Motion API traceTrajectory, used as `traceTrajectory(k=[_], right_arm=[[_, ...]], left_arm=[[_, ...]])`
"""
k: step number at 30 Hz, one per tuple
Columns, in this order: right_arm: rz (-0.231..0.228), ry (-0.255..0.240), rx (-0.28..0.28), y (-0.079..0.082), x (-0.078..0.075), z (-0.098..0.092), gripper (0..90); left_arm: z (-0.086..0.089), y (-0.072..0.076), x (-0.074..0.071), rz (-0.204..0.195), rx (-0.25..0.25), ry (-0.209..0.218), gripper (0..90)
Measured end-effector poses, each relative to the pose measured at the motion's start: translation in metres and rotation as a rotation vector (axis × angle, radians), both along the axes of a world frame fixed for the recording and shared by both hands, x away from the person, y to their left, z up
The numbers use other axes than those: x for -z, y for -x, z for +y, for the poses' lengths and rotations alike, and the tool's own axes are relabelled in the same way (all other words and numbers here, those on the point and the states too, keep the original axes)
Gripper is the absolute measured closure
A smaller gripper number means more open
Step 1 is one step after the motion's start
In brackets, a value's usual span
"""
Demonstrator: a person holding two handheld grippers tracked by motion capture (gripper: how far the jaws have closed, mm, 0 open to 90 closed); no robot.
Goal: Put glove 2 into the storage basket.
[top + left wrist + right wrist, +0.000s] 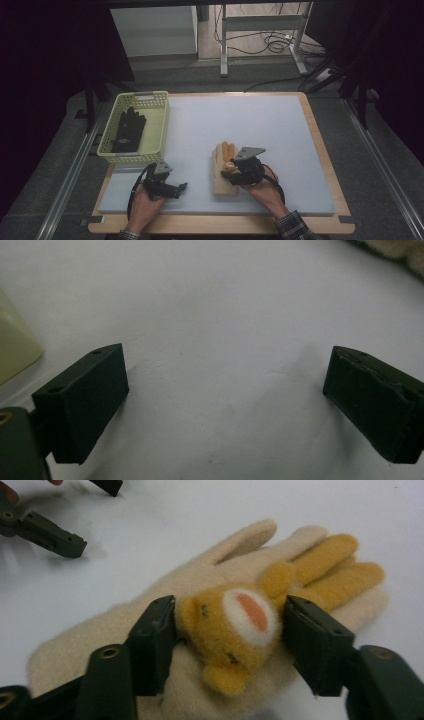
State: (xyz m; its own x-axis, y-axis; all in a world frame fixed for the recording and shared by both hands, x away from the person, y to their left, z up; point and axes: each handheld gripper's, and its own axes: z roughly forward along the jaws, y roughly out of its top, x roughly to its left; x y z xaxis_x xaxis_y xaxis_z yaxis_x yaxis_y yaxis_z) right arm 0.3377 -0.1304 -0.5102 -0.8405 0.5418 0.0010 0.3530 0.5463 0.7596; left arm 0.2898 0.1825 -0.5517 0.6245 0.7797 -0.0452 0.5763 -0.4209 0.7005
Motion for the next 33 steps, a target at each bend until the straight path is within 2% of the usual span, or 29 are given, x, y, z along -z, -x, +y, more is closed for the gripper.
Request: traceTrajectory(k=[6,9,13,17,22,30,33], right_arm=[[-0.013,-0.022,0.021,0.003,-0.014,-0.013,33.8],[-0.005,-0.026,0.036,0.009,-0.019,-0.032,52.7],[0.026,-0.016,0.027,0.015,-0.012,-0.045,76.1],[0.05,-0.015,-0.002,0.021,-0.004,-0.051,86.1],[0.053,0.0,-0.029,0.027,0.002,-0.048,87.3],[0.053,0.052,-0.064,0.03,0.015,-0.028,87.3],[0.064,0.047,-0.07,0.029,0.019,-0.021,87.2]], left_arm=[[0.0,0.0,0.0,-0.001,-0.003,0.003,4.4],[0.0,0.0,0.0,0.0,-0.003,0.003,4.4],[0.0,0.0,0.0,0.002,0.002,-0.003,4.4],[0.0,0.001,-0.001,0.001,-0.001,-0.008,4.4],[0.006,0.004,-0.001,0.006,0.011,-0.015,2.6],[0.01,0.005,0.0,0.012,0.017,-0.013,2.1],[0.01,0.005,0.0,0.012,0.016,-0.011,2.1]])
